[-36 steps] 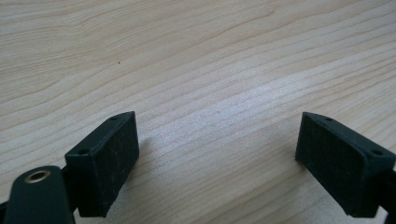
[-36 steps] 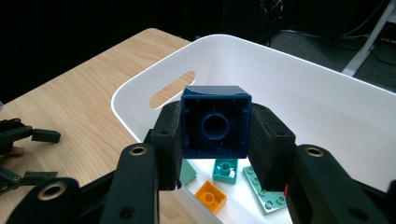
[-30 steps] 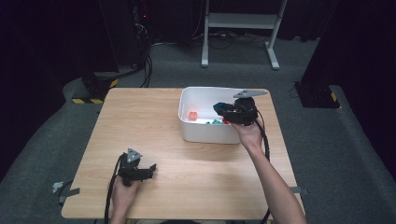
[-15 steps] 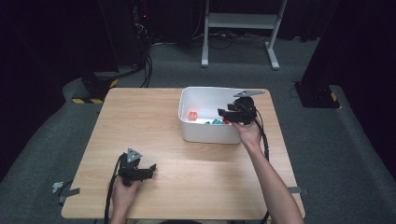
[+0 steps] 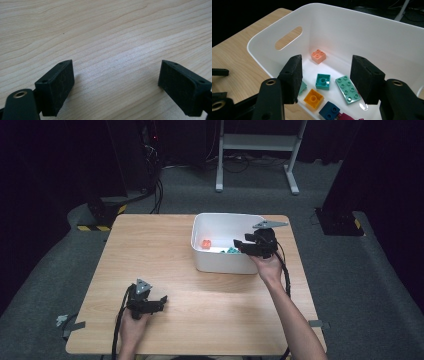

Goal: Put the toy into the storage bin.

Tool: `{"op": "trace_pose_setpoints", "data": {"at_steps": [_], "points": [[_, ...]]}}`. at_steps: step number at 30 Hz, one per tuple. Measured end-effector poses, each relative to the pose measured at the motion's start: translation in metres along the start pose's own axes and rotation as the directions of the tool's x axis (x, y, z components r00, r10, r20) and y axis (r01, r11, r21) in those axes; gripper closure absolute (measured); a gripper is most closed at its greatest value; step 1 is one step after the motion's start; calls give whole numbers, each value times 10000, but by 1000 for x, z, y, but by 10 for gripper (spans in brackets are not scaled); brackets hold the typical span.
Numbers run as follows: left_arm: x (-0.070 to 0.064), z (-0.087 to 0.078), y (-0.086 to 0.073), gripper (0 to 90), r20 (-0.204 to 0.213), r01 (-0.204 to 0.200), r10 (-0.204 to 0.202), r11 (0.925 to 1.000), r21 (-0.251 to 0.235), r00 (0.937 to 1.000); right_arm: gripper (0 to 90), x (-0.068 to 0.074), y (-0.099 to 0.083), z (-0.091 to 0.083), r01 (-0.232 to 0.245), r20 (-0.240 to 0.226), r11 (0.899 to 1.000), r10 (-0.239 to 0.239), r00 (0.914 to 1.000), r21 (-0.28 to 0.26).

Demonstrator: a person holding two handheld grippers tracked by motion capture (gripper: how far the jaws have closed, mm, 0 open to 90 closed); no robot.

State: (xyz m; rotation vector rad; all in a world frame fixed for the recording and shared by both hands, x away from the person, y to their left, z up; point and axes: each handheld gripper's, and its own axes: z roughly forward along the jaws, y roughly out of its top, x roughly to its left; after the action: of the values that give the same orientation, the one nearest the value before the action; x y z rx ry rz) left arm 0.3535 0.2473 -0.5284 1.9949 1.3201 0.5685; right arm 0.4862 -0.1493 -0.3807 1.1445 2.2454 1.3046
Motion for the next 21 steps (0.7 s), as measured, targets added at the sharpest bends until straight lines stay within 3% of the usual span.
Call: {"op": "trace_pose_setpoints", "data": {"at_steps": [9, 21], "points": [[0, 0, 0, 131, -5, 15, -15, 10000, -3, 10000, 436, 9, -5, -15, 313, -204, 9989, -320, 9993, -342], [0, 0, 0, 131, -4, 22, -22, 10000, -4, 10000, 439, 11, -21, -31, 238, -387, 9980, -261, 9989, -588]]}}
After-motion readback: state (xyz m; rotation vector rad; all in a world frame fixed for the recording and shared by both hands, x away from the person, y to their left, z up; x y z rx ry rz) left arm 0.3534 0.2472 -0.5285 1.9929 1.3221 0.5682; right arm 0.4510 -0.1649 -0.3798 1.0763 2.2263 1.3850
